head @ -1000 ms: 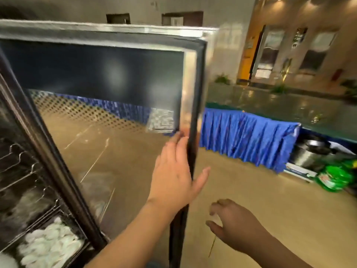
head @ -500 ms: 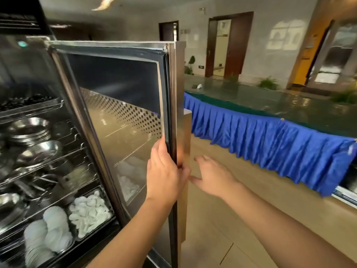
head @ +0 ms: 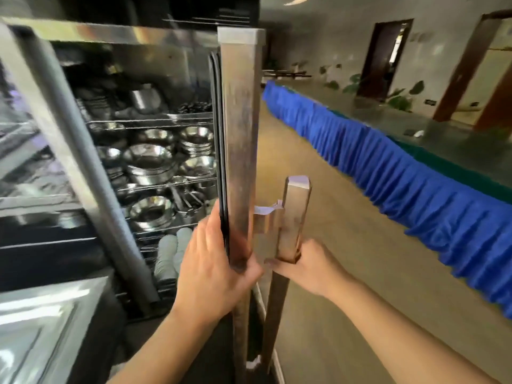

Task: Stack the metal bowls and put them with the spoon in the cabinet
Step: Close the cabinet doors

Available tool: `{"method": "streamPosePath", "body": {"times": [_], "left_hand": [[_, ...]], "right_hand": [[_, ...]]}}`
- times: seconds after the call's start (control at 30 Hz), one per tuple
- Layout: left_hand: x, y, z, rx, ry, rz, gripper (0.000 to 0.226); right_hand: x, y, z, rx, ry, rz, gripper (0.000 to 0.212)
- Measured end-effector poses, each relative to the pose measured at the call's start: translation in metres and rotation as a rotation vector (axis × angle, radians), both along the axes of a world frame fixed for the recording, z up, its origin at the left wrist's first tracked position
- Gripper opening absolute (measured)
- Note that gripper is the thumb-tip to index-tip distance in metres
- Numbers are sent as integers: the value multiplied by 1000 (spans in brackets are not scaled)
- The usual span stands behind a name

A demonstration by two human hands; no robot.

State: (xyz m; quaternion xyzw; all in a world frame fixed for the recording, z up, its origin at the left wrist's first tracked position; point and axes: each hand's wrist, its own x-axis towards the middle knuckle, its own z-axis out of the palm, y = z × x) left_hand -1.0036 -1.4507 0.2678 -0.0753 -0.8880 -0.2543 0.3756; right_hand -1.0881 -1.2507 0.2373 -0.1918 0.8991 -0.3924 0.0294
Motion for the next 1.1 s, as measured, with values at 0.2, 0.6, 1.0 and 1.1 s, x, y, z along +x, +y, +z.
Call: {"method": "streamPosePath", "body": {"times": [0.2,0.6,1.0,1.1], "left_hand": [[16,-83,-4,26,-1,273,93],[-16,-227,-5,-39,-17,588,71],[-97,-369,-2,-43,-85,614,64],[-119,-401,-1,-81,-107,598,64]], "right_hand": [[-1,-88,-4,-60,-71,296,60],[-44,-270,-3,6,-92,475,58],[-103,-430,23,-154,-83,527,49],[-118,-460,38,-271,-72,497,45]]}}
